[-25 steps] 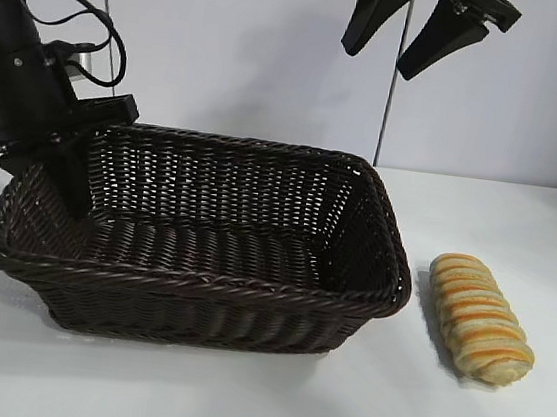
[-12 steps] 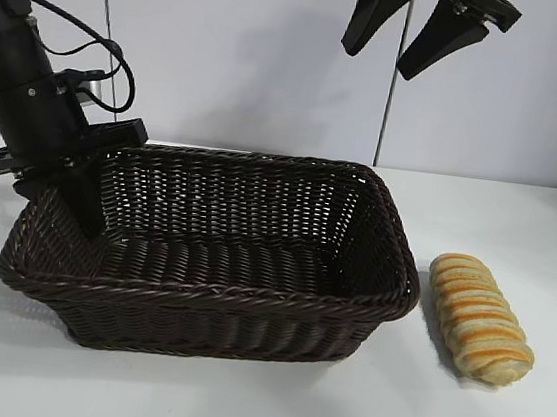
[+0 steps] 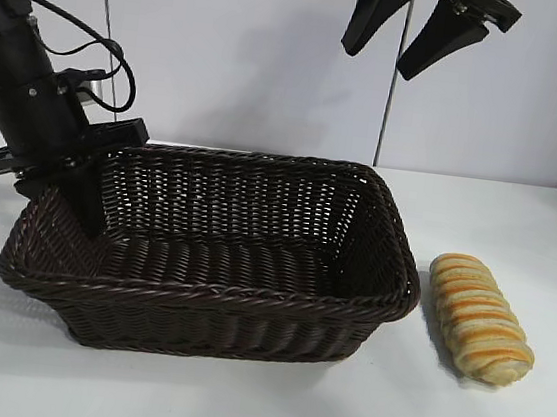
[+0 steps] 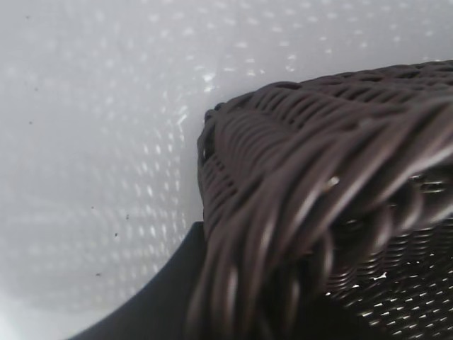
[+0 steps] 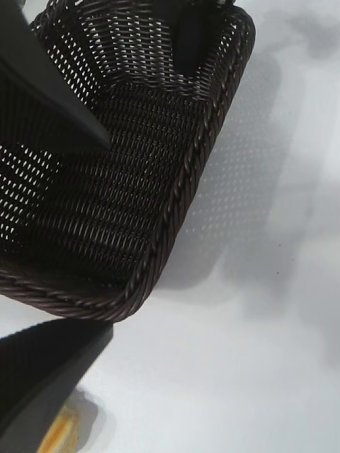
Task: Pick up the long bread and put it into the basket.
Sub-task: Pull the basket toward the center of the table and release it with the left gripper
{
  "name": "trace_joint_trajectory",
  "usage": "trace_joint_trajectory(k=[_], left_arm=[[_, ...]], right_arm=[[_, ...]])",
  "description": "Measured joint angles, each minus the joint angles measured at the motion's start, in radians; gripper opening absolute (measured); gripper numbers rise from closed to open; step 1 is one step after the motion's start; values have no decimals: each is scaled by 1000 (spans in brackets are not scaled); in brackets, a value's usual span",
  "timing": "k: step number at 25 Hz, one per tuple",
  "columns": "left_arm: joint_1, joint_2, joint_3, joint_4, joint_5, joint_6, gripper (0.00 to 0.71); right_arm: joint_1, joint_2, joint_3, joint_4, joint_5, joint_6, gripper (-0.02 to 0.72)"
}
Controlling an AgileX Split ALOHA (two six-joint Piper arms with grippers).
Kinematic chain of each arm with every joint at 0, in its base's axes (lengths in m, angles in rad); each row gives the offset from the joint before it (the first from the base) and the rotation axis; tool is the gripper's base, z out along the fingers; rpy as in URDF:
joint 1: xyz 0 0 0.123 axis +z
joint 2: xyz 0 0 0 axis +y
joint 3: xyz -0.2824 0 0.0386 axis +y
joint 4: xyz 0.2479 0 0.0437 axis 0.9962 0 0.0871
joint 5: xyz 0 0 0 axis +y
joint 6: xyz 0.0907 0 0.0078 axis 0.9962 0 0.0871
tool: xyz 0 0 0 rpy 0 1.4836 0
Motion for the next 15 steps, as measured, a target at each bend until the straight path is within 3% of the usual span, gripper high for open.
trace_joint_trajectory(k=[15], left_arm=[[0,0,0,-7,-112,0,106]], right_arm=[[0,0,0,0,0,1,486]])
